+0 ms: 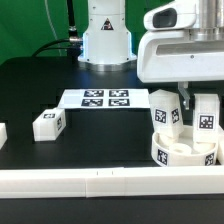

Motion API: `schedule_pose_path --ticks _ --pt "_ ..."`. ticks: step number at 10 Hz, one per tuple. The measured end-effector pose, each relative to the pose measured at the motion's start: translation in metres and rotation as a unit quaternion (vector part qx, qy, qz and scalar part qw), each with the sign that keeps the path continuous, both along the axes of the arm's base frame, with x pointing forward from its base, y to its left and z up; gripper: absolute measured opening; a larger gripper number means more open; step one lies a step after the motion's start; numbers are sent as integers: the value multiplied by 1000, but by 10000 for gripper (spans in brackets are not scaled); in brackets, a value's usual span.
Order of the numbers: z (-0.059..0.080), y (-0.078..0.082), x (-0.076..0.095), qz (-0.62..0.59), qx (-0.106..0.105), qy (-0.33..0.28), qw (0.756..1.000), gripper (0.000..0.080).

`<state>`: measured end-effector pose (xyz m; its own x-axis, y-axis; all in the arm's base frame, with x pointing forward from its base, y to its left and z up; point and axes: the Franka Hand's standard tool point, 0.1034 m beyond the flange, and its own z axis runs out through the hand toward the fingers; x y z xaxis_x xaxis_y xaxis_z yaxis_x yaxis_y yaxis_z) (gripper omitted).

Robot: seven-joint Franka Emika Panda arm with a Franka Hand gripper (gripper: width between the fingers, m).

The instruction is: Assemble stool

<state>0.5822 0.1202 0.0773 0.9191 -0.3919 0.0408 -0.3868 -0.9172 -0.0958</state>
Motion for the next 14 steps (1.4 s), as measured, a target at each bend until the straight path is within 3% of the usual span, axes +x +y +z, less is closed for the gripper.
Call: schedule_pose_path --ticks 8,11,14 --pt "0 0 1 -216 24 15 976 337" --pt "0 1 1 -363 59 29 929 337" --pt "1 -2 2 -510 106 47 852 337"
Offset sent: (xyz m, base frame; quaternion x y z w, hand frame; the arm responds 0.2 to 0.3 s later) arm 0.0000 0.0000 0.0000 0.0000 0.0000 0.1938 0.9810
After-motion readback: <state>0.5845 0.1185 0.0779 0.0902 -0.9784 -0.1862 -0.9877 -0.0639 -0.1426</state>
